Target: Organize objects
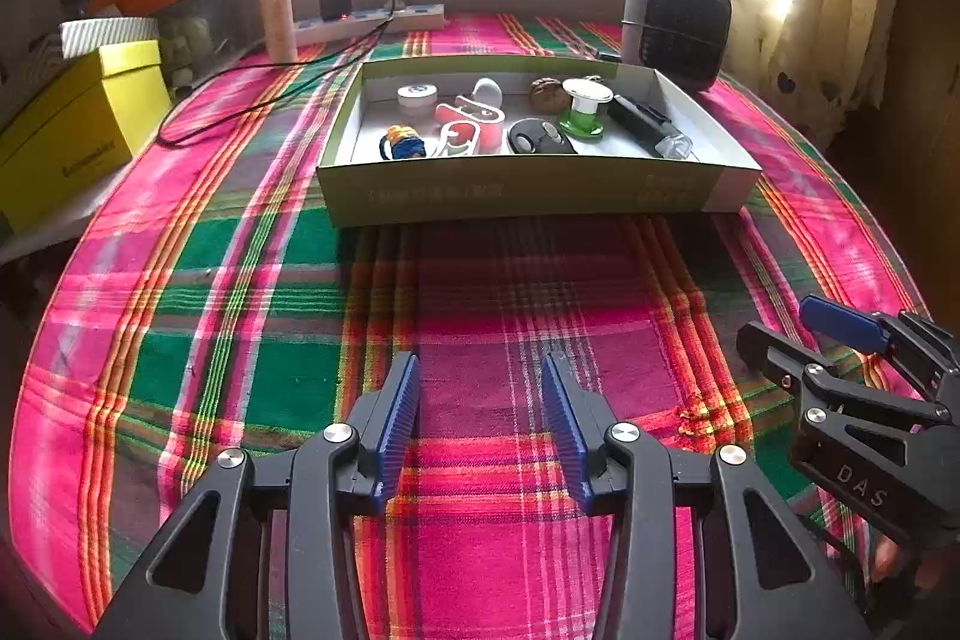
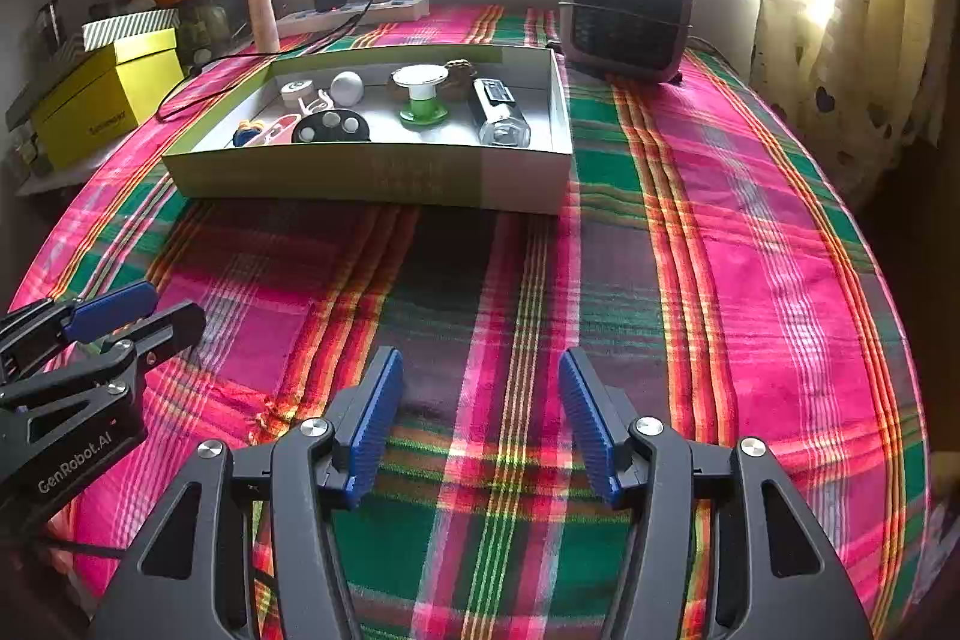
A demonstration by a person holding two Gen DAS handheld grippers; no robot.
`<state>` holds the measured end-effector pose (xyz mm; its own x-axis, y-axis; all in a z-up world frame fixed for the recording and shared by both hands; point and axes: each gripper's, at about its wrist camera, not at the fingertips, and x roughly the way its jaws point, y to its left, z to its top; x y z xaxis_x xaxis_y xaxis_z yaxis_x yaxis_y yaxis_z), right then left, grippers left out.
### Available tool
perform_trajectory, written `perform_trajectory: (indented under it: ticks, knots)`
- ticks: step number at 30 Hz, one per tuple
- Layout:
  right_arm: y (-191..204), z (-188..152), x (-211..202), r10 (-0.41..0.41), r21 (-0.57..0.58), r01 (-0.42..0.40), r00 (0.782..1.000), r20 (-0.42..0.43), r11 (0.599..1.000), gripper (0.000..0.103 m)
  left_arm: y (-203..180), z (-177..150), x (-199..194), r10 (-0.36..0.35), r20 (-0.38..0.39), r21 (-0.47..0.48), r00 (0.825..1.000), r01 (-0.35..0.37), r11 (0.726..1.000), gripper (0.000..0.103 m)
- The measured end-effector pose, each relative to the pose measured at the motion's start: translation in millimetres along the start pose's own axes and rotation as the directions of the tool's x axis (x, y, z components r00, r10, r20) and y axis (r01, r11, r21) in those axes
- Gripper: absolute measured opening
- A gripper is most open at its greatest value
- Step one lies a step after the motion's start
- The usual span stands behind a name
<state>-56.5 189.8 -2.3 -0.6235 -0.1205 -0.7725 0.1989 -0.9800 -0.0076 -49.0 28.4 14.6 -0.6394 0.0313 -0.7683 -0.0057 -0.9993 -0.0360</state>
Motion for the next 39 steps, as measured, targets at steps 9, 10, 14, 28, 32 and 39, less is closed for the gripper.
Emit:
perform_trajectory:
  ticks: [9, 10, 14, 28, 32, 39]
  knots:
    - [-0.8, -4.0, -2.5, -0.013, 0.014, 0.013, 1.000, 0.019, 1.000, 0.060, 0.4, -6.7, -2.9, 0.005, 0.041, -0.036, 0.999, -0.004, 0.999, 0.043]
    - [-0.6, -4.1, -2.5, -0.014, 0.014, 0.014, 1.000, 0.020, 1.000, 0.060, -0.5, -7.6, -3.0, 0.010, 0.047, -0.032, 0.999, -0.008, 0.999, 0.043]
    - [0.2, -5.4, -2.9, -0.020, 0.018, 0.020, 1.000, 0.022, 1.000, 0.060, -5.3, -10.4, -3.4, 0.034, 0.058, -0.011, 0.998, -0.033, 0.999, 0.043]
    - [-0.5, -5.5, -1.7, -0.018, 0.021, 0.017, 1.000, 0.023, 1.000, 0.061, -5.8, -12.2, -3.8, 0.042, 0.067, -0.007, 0.997, -0.041, 0.999, 0.043]
    - [-0.2, -5.5, -1.9, -0.018, 0.021, 0.018, 1.000, 0.023, 1.000, 0.061, -6.5, -12.1, -4.0, 0.045, 0.068, -0.007, 0.997, -0.045, 0.999, 0.043]
    - [-0.2, -5.5, -2.2, -0.017, 0.022, 0.017, 1.000, 0.023, 1.000, 0.061, -5.9, -12.3, -4.3, 0.044, 0.068, -0.006, 0.997, -0.044, 0.999, 0.043]
